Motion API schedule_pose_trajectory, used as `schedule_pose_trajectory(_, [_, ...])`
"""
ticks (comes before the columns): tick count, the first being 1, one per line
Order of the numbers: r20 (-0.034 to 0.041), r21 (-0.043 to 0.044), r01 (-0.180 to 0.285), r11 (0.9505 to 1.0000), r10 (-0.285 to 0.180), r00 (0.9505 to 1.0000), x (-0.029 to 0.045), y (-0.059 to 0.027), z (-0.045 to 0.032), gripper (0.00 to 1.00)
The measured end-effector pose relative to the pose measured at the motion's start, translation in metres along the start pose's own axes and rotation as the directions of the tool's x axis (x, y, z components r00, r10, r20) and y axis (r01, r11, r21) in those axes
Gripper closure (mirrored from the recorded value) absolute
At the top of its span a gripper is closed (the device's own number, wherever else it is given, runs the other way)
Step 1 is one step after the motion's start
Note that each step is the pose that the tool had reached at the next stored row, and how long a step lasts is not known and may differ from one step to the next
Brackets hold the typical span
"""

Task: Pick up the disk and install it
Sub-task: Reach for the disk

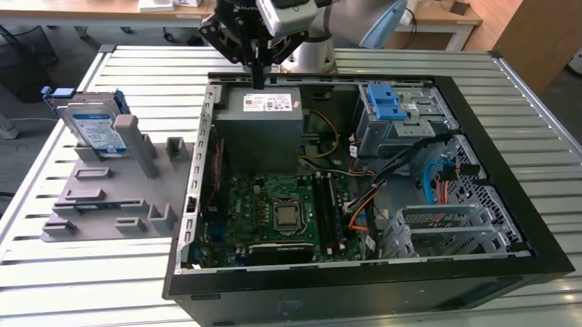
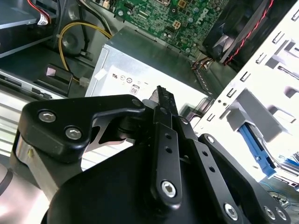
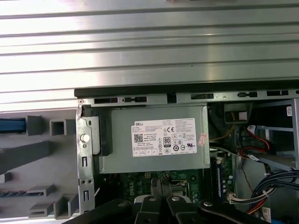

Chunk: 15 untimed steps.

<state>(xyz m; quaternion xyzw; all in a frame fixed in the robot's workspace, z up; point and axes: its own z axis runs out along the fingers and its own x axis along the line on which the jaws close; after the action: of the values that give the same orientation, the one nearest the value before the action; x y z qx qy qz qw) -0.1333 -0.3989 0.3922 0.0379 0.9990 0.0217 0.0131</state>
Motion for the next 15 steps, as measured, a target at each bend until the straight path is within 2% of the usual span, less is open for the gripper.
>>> schedule_pose_trajectory(10, [0.0, 0.0, 0.0, 1.0, 0.0, 1.0, 0.0051, -0.0003, 0.0003, 0.89])
schedule_pose_trajectory(15, [0.0, 0.0001, 0.0, 1.0, 0.0, 1.0, 0.01, -0.0004, 0.0004, 0.89])
